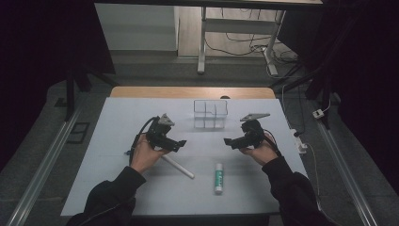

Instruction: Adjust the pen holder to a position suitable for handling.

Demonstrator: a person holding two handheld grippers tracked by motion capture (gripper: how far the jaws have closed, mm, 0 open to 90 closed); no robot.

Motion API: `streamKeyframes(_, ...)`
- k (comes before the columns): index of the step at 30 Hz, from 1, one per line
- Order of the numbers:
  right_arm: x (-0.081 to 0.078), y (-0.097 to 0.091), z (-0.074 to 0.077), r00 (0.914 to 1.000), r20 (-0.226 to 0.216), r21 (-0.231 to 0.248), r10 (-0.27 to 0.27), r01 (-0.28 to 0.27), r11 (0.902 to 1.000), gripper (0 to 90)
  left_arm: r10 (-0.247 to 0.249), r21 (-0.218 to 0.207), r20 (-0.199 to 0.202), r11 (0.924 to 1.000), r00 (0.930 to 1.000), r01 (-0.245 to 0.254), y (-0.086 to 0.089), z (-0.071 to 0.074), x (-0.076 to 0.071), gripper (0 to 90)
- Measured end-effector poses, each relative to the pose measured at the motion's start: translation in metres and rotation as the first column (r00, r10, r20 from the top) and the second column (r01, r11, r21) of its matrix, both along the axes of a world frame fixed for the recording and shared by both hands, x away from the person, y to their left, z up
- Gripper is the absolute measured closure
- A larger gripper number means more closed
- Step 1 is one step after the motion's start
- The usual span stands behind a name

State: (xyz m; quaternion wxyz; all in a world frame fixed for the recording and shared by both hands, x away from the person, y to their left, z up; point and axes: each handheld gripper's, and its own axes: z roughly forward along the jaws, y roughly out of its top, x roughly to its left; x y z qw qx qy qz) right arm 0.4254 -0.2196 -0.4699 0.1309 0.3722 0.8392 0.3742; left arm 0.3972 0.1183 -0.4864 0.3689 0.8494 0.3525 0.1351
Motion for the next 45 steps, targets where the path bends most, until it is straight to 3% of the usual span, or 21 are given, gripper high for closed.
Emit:
streamKeyframes(7, 0.017, -0.005, 0.0, 0.9997, 0.015, -0.006, -0.019, 0.019, 0.9998, 22.8, 0.011, -0.04, -0.001, 0.9991, 0.9999, -0.011, -0.004, 0.0, 0.018, 38.1)
streamKeyframes(10, 0.025, -0.005, 0.001, 0.9997, 0.012, -0.007, -0.023, 0.023, 0.9997, 34.4, 0.021, -0.022, -0.002, 0.9995, 0.9998, -0.021, -0.006, 0.002, 0.026, 50.7)
streamKeyframes(15, 0.042, -0.005, 0.0, 0.9995, -0.005, -0.003, -0.03, 0.03, 0.9996, 50.5, 0.036, -0.047, -0.006, 0.9982, 0.9993, -0.037, -0.01, 0.003, 0.038, 66.1)
streamKeyframes(21, 0.064, -0.006, -0.001, 0.9989, -0.012, -0.002, -0.045, 0.045, 0.999, 67.5, 0.038, -0.031, -0.004, 0.9988, 0.9993, -0.038, -0.017, 0.001, 0.046, 78.9)
streamKeyframes(28, 0.086, -0.005, -0.003, 0.9989, -0.028, 0.023, -0.038, 0.039, 0.999, 89.9, 0.052, -0.033, -0.009, 0.9981, 0.9986, -0.052, -0.022, -0.003, 0.052, 88.1)
streamKeyframes(37, 0.107, 0.003, -0.012, 0.9967, -0.019, 0.01, -0.079, 0.079, 0.9968, 90.0, 0.103, -0.022, -0.013, 0.9944, 0.9946, -0.103, -0.027, -0.005, 0.067, 88.4)
streamKeyframes(45, 0.117, 0.015, -0.016, 0.9968, 0.01, 0.014, -0.08, 0.079, 0.9967, 90.0, 0.137, 0.004, -0.005, 0.9905, 0.9905, -0.137, -0.037, -0.004, 0.078, 88.4)
